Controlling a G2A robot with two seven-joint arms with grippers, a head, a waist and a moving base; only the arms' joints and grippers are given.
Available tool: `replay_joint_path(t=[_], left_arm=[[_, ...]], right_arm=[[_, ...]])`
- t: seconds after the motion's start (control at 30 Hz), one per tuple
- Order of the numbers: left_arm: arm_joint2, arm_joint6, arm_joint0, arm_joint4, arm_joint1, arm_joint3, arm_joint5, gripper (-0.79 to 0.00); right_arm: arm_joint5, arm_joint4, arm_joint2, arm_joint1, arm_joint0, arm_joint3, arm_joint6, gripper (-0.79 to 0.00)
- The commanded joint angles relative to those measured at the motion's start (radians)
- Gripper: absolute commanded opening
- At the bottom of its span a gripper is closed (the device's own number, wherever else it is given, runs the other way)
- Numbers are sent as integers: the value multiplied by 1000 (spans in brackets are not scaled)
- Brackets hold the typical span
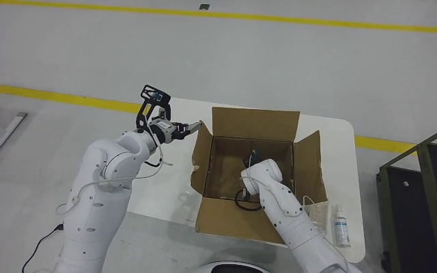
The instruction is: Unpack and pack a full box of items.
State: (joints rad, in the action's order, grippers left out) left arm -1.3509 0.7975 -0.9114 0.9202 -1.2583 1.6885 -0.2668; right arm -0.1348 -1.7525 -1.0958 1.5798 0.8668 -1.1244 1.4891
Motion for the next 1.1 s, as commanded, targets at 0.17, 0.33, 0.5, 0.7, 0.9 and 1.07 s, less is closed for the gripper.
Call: replay_joint_path(t=[0.17, 0.33, 0.5, 0.7, 0.9, 1.07], left_arm=[[0, 0, 0, 0, 0, 0, 0, 0], [0, 0, 0, 0, 0, 0, 0, 0], [0, 0, 0, 0, 0, 0, 0, 0], [0, 0, 0, 0, 0, 0, 0, 0], [0, 0, 0, 0, 0, 0, 0, 0], [0, 0, 0, 0, 0, 0, 0, 0]], right_arm=[[18, 9, -25, -1, 20, -67, 14, -419], [17, -19, -37, -4, 36, -59, 14, -416], [11, -26, -37, 0, 33, -32, 2, -419], [-3, -33, -36, 6, 21, 9, -16, -419], [-8, -24, -36, 13, 7, 51, -32, -471], [-2, 4, -41, 18, 0, 53, -46, -785]])
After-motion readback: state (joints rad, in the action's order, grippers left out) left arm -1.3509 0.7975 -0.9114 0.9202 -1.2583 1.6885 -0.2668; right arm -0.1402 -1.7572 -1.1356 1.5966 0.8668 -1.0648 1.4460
